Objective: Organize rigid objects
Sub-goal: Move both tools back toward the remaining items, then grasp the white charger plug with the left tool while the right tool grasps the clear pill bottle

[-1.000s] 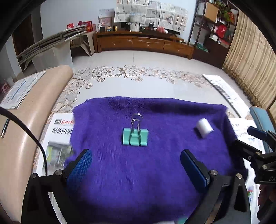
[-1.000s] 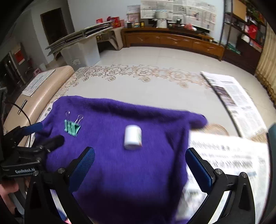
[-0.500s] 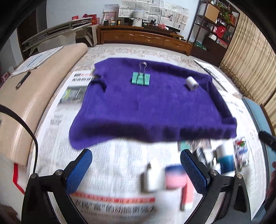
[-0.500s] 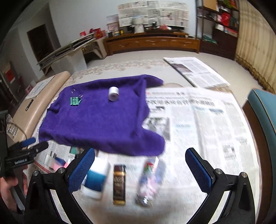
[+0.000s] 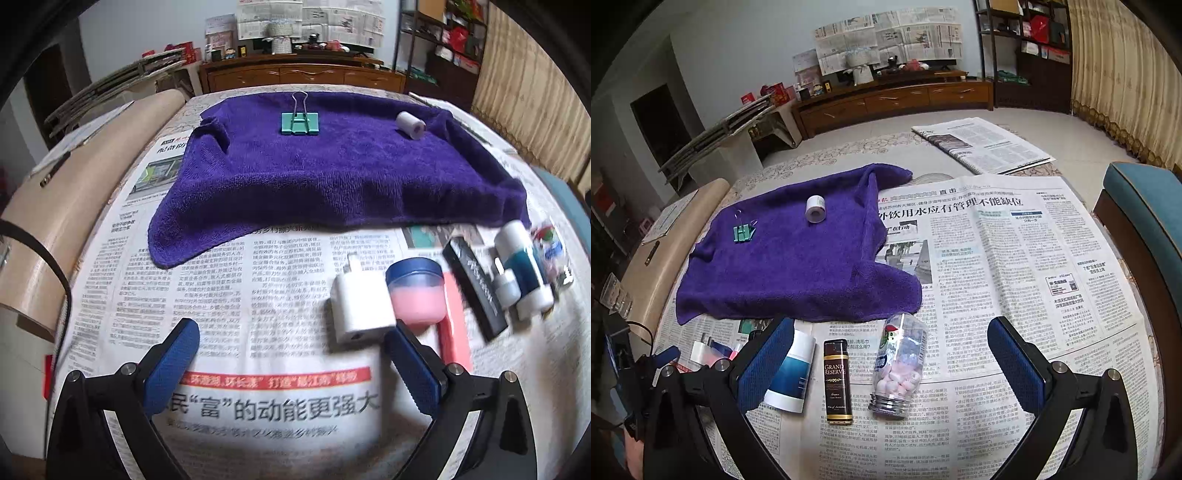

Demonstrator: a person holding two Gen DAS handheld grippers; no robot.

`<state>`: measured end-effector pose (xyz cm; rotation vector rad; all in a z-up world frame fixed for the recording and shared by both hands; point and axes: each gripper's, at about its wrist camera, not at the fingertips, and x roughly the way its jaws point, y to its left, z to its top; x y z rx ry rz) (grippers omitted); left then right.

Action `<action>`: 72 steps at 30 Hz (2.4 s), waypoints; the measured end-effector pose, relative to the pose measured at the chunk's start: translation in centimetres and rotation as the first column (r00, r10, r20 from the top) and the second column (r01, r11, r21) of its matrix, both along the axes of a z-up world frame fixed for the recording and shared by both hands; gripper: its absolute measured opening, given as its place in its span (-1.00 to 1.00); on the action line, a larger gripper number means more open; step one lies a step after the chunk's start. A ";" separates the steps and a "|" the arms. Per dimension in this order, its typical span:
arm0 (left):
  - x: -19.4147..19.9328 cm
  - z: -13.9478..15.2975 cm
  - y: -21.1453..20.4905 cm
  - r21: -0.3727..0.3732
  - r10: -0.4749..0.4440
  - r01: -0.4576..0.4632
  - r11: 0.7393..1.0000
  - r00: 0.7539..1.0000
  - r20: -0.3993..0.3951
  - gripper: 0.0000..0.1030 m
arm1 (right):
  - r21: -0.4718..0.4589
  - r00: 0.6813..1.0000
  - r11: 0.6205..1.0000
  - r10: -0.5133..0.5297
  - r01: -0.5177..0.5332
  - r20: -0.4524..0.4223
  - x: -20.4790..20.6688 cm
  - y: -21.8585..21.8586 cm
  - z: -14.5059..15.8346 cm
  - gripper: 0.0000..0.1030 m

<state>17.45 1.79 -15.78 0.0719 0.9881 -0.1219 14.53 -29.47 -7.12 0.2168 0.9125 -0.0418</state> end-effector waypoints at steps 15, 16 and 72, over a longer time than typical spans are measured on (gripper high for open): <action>-0.5 0.4 -1.7 -0.017 -0.016 0.018 1.000 0.997 0.072 -0.03 | 0.044 1.000 0.999 0.013 -0.012 -0.023 -1.0 -1.9 -0.7 0.97; -0.6 0.5 -1.8 -0.021 -0.024 0.026 0.999 0.996 0.081 -0.35 | 0.051 1.000 0.999 0.011 -0.010 -0.027 -1.1 -2.1 -0.8 0.96; -0.2 0.7 0.5 -0.066 0.006 -0.004 0.998 0.999 0.043 -0.51 | -0.109 0.996 0.994 0.001 -0.011 -0.089 0.6 2.4 -6.5 -0.21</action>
